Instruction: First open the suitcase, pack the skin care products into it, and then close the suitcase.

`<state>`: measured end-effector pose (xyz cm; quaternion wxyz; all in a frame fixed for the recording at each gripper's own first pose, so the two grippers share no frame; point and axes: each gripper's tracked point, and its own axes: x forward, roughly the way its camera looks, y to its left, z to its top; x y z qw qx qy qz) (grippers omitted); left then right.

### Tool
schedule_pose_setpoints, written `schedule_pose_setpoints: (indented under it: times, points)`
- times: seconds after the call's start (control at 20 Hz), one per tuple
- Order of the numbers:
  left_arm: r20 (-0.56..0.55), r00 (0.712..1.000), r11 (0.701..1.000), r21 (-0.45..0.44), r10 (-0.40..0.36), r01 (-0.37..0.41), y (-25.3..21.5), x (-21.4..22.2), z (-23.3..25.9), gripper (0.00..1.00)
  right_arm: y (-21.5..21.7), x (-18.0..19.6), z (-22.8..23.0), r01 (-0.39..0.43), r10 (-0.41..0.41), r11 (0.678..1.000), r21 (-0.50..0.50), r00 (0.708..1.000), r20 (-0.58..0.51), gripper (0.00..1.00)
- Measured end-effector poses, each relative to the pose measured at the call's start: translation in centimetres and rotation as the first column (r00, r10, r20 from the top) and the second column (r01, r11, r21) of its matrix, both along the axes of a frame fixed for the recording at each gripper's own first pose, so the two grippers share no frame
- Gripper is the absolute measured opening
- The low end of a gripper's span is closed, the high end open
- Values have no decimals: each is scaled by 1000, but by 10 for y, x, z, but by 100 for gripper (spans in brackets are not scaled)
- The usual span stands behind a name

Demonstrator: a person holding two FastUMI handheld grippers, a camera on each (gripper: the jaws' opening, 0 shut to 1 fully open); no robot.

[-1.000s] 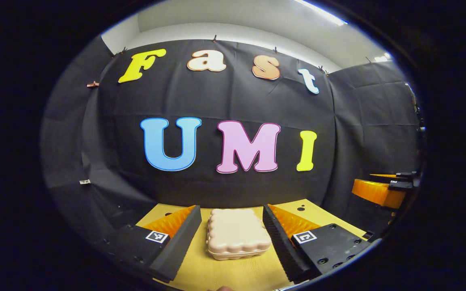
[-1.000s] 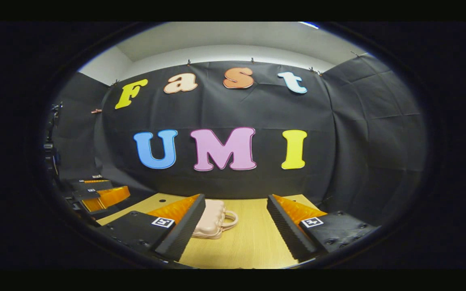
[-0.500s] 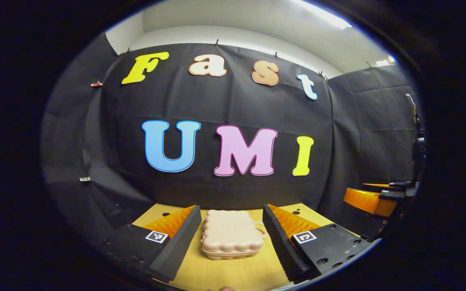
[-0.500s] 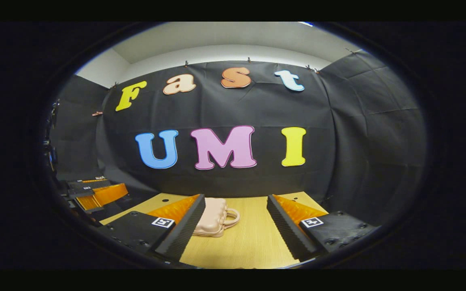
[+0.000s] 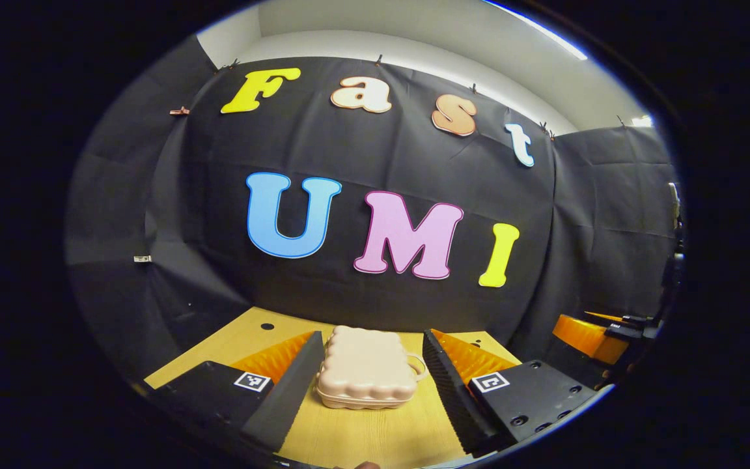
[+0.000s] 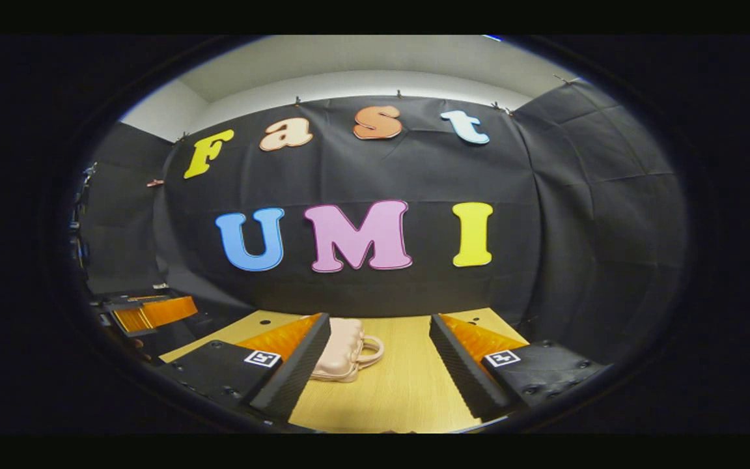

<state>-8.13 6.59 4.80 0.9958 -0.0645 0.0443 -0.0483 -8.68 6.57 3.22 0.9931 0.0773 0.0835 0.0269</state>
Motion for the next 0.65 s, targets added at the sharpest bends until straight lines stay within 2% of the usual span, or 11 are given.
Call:
schedule_pose_setpoints:
  times: [0.25, 0.45, 0.65]
  points:
    - [-18, 1000, 1000, 24, 20, -19, 6, 2, 5, 96, 5, 1, -4, -25, 25, 1000, 8, 1000, -18, 97]
    - [-13, 999, 999, 4, 35, -35, 6, -7, 8, 96, 9, 0, -8, -38, 38, 999, -12, 999, -32, 97]
    - [-21, 999, 998, 30, 50, -50, 8, -20, 3, 96, 12, 2, -9, -39, 39, 999, -11, 999, -30, 97]
